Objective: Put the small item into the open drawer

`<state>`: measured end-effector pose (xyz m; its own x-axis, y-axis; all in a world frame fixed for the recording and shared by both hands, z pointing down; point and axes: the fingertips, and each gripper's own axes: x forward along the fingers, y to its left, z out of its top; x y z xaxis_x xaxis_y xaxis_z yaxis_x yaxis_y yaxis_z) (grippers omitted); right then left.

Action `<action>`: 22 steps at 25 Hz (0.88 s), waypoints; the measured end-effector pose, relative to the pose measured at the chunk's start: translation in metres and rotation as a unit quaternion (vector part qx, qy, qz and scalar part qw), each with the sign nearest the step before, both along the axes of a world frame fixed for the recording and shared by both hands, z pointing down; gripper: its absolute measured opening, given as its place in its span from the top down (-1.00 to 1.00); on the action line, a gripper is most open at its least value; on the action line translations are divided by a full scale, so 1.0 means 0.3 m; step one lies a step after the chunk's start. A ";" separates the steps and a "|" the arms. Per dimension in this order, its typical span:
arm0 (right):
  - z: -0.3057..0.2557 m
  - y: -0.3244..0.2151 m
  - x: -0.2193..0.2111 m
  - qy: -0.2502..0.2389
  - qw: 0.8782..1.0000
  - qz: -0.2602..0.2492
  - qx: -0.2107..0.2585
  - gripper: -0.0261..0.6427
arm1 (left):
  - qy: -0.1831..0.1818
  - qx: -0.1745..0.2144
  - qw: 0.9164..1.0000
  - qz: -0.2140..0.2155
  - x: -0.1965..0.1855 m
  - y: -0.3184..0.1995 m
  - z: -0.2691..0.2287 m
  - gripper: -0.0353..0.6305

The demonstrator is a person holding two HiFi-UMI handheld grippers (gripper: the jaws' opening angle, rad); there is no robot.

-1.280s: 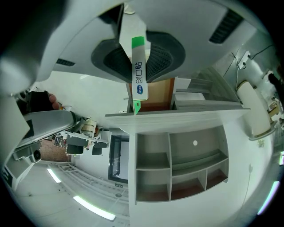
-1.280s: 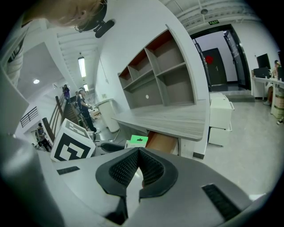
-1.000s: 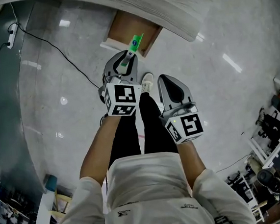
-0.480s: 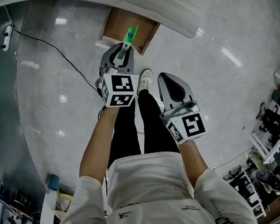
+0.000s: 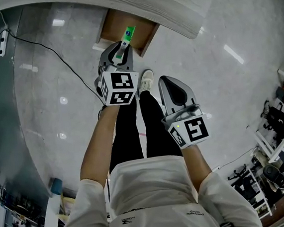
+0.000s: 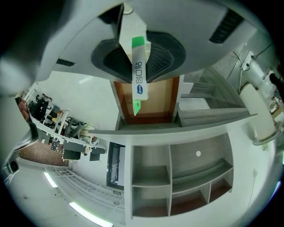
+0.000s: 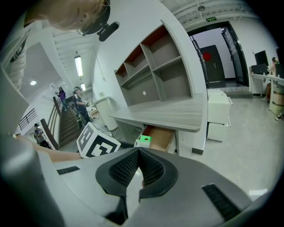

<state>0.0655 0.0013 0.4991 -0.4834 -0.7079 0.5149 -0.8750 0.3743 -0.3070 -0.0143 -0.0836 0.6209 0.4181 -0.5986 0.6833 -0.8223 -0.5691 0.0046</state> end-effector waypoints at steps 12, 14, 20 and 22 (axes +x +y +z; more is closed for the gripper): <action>0.019 -0.017 -0.006 0.003 1.000 -0.002 -0.007 0.84 | -0.003 -0.022 1.000 0.011 0.021 -0.045 0.076 0.58; 0.021 -0.019 -0.003 0.004 1.000 -0.002 -0.009 0.83 | 0.000 -0.027 1.000 0.010 0.026 -0.054 0.081 0.58; 0.032 -0.027 -0.005 0.002 1.000 0.000 -0.012 0.83 | 0.001 -0.035 0.999 0.010 0.028 -0.082 0.100 0.58; 0.032 -0.027 -0.007 0.002 1.000 -0.001 -0.012 0.83 | 0.002 -0.035 0.999 0.011 0.033 -0.085 0.103 0.58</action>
